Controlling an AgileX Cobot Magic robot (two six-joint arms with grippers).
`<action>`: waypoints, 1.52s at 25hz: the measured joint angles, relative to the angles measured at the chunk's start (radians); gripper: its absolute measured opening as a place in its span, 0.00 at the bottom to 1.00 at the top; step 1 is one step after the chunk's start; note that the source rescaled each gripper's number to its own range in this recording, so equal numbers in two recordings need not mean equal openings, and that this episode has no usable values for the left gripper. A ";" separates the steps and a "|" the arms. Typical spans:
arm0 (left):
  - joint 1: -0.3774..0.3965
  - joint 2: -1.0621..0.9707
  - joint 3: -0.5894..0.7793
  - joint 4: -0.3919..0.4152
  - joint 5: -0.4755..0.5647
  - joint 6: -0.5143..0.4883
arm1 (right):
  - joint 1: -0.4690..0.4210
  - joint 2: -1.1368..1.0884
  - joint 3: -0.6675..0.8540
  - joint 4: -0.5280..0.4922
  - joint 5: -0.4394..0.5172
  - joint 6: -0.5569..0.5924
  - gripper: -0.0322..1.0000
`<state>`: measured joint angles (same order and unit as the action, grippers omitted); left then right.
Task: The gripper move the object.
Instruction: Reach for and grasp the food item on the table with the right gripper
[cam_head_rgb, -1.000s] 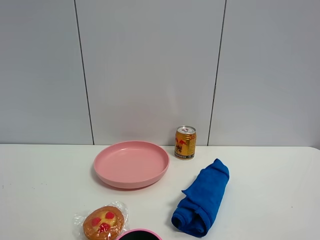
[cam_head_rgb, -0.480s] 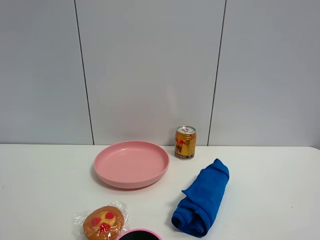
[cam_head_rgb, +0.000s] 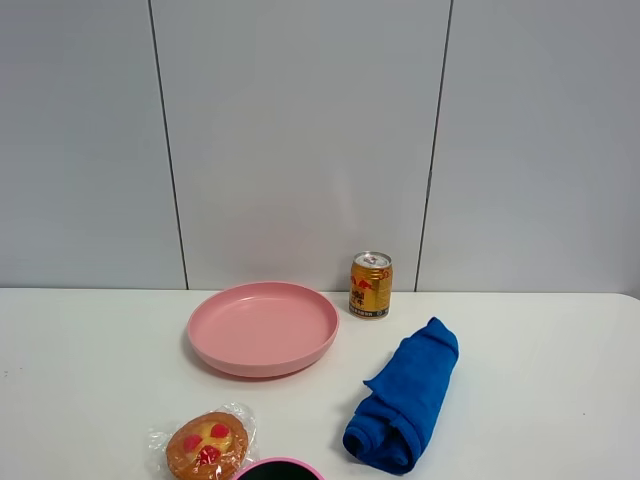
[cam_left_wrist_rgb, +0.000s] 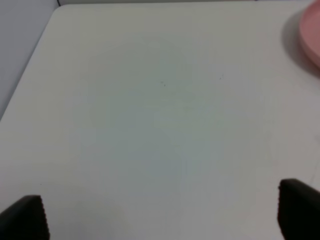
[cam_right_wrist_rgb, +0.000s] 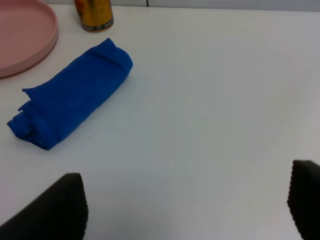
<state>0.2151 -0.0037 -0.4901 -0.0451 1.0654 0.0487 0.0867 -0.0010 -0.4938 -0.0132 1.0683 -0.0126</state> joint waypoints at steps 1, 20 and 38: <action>0.000 0.000 0.000 0.000 0.000 0.000 | 0.000 0.000 0.000 0.000 0.000 0.000 0.77; 0.000 0.000 0.000 0.000 0.000 0.000 | 0.000 0.460 -0.328 0.504 -0.140 -0.367 0.77; 0.000 0.000 0.000 0.000 0.000 0.000 | 0.176 1.211 -0.784 1.091 0.125 -0.822 0.77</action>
<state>0.2151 -0.0037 -0.4901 -0.0451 1.0654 0.0487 0.2629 1.2099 -1.2780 1.0775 1.1930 -0.8347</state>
